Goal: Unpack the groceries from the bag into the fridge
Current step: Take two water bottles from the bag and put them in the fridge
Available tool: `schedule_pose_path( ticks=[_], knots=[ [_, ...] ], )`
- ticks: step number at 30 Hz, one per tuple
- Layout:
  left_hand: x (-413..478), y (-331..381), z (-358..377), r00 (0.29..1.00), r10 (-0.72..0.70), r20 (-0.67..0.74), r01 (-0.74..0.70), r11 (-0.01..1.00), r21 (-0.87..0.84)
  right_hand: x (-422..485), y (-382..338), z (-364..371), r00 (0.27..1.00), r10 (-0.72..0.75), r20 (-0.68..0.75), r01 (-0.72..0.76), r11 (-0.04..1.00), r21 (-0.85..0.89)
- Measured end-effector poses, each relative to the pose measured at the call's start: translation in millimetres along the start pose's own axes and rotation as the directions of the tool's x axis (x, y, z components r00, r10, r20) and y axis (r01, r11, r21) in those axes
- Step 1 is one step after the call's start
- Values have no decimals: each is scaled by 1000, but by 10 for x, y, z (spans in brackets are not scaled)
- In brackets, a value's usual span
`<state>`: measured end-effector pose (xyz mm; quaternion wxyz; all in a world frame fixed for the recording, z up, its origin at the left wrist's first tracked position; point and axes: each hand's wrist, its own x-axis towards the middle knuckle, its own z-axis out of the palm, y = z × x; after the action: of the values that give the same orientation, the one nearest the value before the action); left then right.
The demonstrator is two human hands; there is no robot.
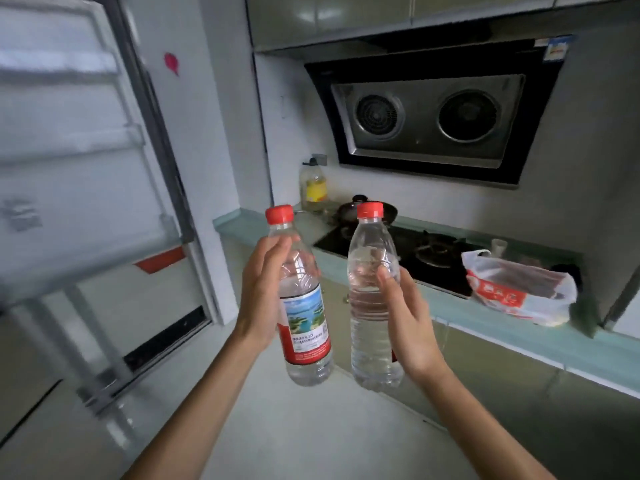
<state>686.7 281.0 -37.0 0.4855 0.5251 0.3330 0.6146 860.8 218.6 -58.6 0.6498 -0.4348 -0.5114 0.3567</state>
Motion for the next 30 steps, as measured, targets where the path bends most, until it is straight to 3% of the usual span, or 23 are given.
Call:
schedule_pose_path(
  ticks=[3,8,12,19,24,30],
  knots=[
    [-136,237,-911,999,-1,-47,3,999,33,-88,60,788,998,19,60,-21,999,26],
    [-506,733,-2321,992,52,-119,-21,969,247,-234,89,2078,983,8,181,-30,993,116],
    [-793,1114,-3198,959,96,-267,0,941,337,-381,86,3000,964,-21,264,-35,978,206],
    [-1242,1668,-4187,822,205,-531,74,887,456,-588,14,4281,882,-75,465,-62,960,272],
    [-1481,2046,-4643,754,311,-579,99,817,568,-621,-62,5029,808,-108,579,-81,953,291],
    [-1477,2413,-5217,608,444,-658,118,769,629,-522,-125,5989,719,-180,671,-111,924,366]
  ],
)
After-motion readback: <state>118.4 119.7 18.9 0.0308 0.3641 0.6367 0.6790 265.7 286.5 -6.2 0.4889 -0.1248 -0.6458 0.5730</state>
